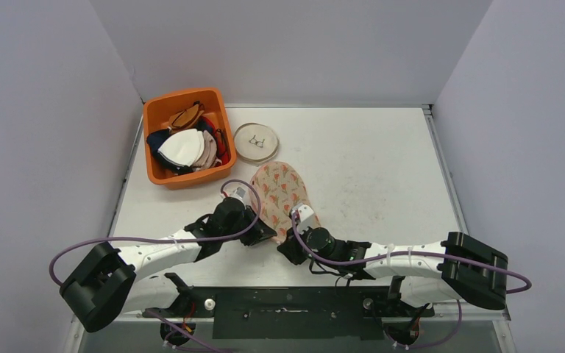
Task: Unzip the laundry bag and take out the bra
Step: Unzip the laundry bag at the center of the board.
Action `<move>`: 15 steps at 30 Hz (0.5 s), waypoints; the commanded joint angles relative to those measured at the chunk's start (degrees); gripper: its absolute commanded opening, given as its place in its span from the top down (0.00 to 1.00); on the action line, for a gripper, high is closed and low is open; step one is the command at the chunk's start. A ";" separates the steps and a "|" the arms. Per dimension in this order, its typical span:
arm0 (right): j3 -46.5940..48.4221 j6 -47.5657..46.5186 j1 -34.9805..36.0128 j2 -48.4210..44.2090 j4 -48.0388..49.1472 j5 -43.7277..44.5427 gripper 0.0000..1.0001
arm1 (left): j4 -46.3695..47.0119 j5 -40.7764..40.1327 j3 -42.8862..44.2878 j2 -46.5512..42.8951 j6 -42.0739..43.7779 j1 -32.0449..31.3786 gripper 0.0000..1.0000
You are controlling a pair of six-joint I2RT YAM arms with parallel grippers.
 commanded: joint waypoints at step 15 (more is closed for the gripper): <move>-6.78 3.15 0.61 -14.65 -7.24 7.61 0.95 | 3.51 -2.19 1.94 3.41 1.07 4.39 1.00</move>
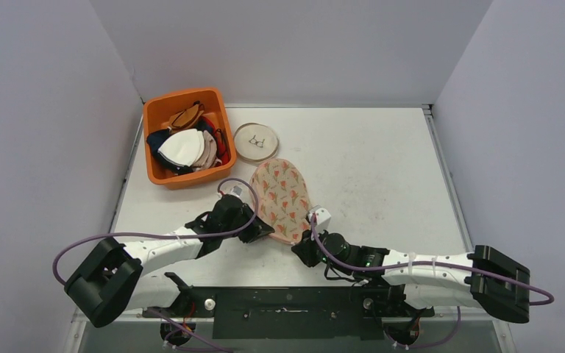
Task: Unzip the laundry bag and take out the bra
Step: Unzip the laundry bag at the center of the board.
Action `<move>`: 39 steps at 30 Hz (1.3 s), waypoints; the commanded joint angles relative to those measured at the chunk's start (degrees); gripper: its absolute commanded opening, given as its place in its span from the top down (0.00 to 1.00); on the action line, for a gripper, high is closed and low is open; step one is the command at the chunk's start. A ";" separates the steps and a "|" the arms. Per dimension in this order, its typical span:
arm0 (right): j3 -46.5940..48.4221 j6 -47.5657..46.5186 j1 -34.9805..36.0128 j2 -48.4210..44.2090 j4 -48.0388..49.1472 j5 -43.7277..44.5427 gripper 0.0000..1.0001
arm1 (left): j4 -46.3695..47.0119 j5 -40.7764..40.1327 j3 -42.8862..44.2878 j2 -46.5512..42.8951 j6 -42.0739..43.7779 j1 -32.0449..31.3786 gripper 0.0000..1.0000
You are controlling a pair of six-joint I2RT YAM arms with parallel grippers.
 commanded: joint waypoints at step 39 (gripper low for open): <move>3.34 -1.04 -0.94 5.56 6.66 -0.04 0.95 | -8.96 -7.09 4.86 -7.23 1.70 -6.16 0.03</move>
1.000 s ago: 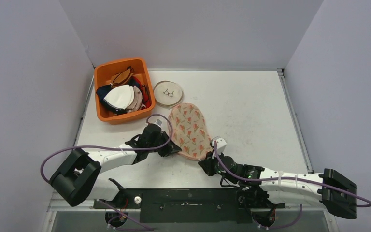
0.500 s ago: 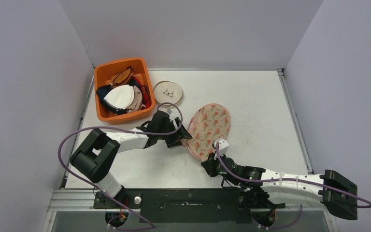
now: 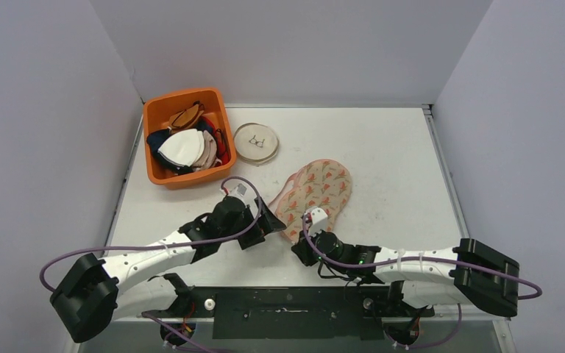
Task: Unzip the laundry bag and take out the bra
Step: Unzip the laundry bag at the center of the board.
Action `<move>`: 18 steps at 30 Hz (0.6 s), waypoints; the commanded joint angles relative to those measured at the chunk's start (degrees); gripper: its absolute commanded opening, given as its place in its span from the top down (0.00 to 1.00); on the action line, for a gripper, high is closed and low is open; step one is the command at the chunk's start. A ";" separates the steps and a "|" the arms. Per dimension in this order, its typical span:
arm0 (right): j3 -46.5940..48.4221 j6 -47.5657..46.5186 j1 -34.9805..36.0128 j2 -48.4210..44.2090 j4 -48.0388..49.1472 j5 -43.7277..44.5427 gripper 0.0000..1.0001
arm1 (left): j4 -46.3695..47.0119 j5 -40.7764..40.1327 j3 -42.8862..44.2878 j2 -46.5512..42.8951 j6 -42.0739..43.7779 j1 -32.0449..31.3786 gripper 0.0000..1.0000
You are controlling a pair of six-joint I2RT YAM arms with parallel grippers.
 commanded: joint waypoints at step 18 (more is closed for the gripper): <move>4.01 -1.23 0.26 0.40 4.77 -3.17 0.95 | 14.02 -2.06 3.26 15.61 -7.36 -0.38 0.79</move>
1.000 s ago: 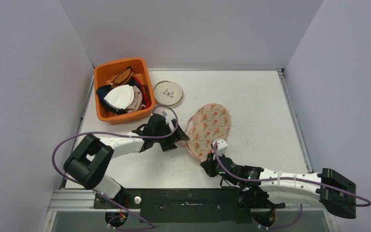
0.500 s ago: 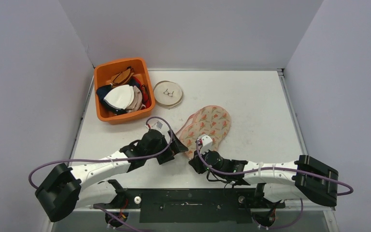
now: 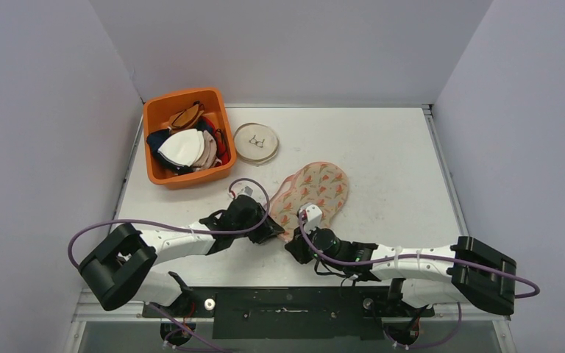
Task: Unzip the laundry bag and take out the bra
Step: Unzip the laundry bag at the center of the board.
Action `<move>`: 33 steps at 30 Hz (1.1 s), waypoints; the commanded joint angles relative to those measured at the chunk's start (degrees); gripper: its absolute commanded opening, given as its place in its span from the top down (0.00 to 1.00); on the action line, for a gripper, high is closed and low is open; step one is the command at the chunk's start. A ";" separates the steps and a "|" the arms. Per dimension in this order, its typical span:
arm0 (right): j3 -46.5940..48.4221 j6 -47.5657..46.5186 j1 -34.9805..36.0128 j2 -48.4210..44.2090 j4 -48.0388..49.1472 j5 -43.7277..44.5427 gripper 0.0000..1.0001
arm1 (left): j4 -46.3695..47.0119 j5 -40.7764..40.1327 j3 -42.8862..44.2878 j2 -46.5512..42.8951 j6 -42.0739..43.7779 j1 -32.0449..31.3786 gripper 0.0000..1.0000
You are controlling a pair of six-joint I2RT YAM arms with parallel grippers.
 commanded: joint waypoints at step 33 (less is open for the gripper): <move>-7.80 4.62 -0.57 -18.68 -12.06 9.28 0.95 | 0.65 3.03 6.19 4.33 5.26 8.82 1.00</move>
